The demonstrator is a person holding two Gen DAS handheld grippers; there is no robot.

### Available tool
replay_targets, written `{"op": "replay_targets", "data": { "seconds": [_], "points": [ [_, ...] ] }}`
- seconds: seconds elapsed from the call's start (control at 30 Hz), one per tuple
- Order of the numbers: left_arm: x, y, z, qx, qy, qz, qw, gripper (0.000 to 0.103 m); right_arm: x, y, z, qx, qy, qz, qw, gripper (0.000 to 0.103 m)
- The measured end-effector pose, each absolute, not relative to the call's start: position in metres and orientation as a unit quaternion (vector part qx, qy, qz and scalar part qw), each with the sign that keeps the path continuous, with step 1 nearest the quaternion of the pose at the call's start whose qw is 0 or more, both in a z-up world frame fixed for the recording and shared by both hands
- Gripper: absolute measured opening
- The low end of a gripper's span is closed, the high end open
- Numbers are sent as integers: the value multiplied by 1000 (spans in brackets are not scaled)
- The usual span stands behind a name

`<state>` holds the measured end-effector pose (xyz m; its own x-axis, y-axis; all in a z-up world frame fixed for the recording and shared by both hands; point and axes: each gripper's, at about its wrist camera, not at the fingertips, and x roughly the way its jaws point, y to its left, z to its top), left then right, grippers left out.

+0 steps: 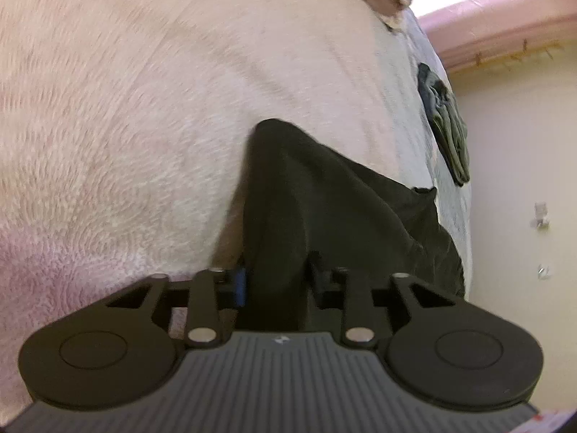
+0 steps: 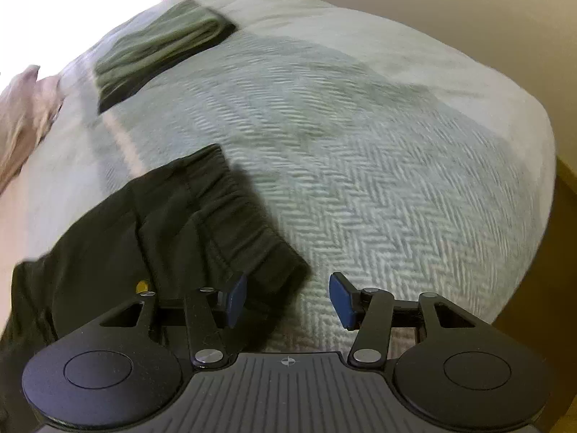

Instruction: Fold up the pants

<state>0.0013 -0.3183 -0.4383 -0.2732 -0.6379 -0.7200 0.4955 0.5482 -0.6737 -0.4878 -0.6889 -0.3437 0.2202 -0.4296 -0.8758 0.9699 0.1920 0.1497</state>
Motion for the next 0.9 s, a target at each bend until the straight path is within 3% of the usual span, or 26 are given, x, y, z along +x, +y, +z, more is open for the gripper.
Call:
{"op": "replay_targets", "data": {
  "seconds": [0.3, 0.57, 0.77, 0.9],
  "points": [
    [-61, -336, -341, 12, 581, -433, 689, 14, -466, -692, -319, 264, 460, -419, 737, 48],
    [-179, -385, -225, 60, 504, -395, 766, 12, -517, -755, -285, 253, 468, -350, 771, 48],
    [-291, -457, -174, 82, 474, -400, 780, 12, -582, -805, -255, 241, 448, -352, 786, 48],
    [-363, -527, -173, 90, 482, -463, 739, 25, -613, -827, -247, 254, 435, -365, 783, 48]
  ]
}}
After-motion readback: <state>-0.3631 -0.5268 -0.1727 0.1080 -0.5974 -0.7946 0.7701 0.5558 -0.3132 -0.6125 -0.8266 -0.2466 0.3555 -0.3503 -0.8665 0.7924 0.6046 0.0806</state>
